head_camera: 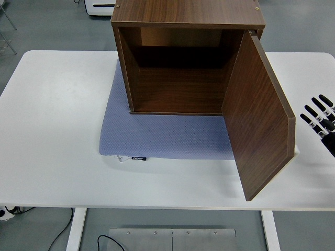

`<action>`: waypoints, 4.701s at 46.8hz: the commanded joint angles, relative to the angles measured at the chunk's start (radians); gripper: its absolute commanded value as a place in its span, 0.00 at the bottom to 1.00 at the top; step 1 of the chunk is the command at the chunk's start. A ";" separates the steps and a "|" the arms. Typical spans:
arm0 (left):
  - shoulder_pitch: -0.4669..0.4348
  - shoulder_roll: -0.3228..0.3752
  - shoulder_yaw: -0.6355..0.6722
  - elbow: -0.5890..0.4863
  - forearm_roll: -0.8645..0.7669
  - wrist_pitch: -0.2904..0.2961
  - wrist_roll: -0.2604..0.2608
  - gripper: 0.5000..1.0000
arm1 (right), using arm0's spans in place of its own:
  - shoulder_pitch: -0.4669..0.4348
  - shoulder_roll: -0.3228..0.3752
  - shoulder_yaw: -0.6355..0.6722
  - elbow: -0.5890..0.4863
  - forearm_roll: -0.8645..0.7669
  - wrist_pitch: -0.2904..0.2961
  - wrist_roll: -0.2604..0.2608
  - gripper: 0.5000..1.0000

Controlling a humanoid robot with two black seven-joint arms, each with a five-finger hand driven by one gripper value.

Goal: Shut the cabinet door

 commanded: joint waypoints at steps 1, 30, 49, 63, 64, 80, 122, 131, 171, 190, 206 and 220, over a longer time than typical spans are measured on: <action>0.001 0.000 0.000 0.000 0.000 0.000 0.000 1.00 | 0.000 -0.007 -0.016 0.003 -0.002 0.000 0.000 1.00; 0.000 0.000 0.000 0.000 0.000 0.000 0.000 1.00 | -0.020 -0.047 -0.078 0.049 -0.002 0.000 -0.008 1.00; 0.001 0.000 0.000 0.000 0.000 0.000 0.000 1.00 | -0.026 -0.071 -0.163 0.109 -0.005 0.000 -0.028 1.00; 0.001 0.000 0.000 0.000 0.000 0.000 0.000 1.00 | -0.022 -0.068 -0.201 0.135 -0.045 0.000 -0.034 1.00; 0.001 0.000 0.000 0.000 0.001 0.000 0.000 1.00 | -0.022 -0.068 -0.203 0.136 -0.046 0.000 -0.034 1.00; 0.001 0.000 0.000 0.000 0.000 0.000 0.000 1.00 | -0.017 -0.070 -0.235 0.167 -0.049 0.000 -0.043 1.00; -0.001 0.000 0.000 0.000 0.000 0.000 0.000 1.00 | 0.031 -0.038 -0.307 0.183 -0.049 0.000 -0.057 1.00; 0.001 0.000 0.000 0.000 0.000 0.000 0.000 1.00 | 0.040 -0.016 -0.316 0.184 -0.049 0.000 -0.063 1.00; 0.001 0.000 0.000 0.000 0.000 0.000 0.000 1.00 | 0.092 0.070 -0.364 0.187 -0.066 0.000 -0.106 1.00; 0.001 0.000 0.000 0.000 0.000 0.000 0.000 1.00 | 0.106 0.094 -0.376 0.184 -0.074 0.000 -0.106 1.00; 0.001 0.000 0.000 0.000 0.001 0.000 0.000 1.00 | 0.115 0.143 -0.391 0.179 -0.081 0.000 -0.106 1.00; 0.000 0.000 0.000 0.000 0.000 0.000 0.000 1.00 | 0.136 0.162 -0.393 0.170 -0.081 0.000 -0.104 1.00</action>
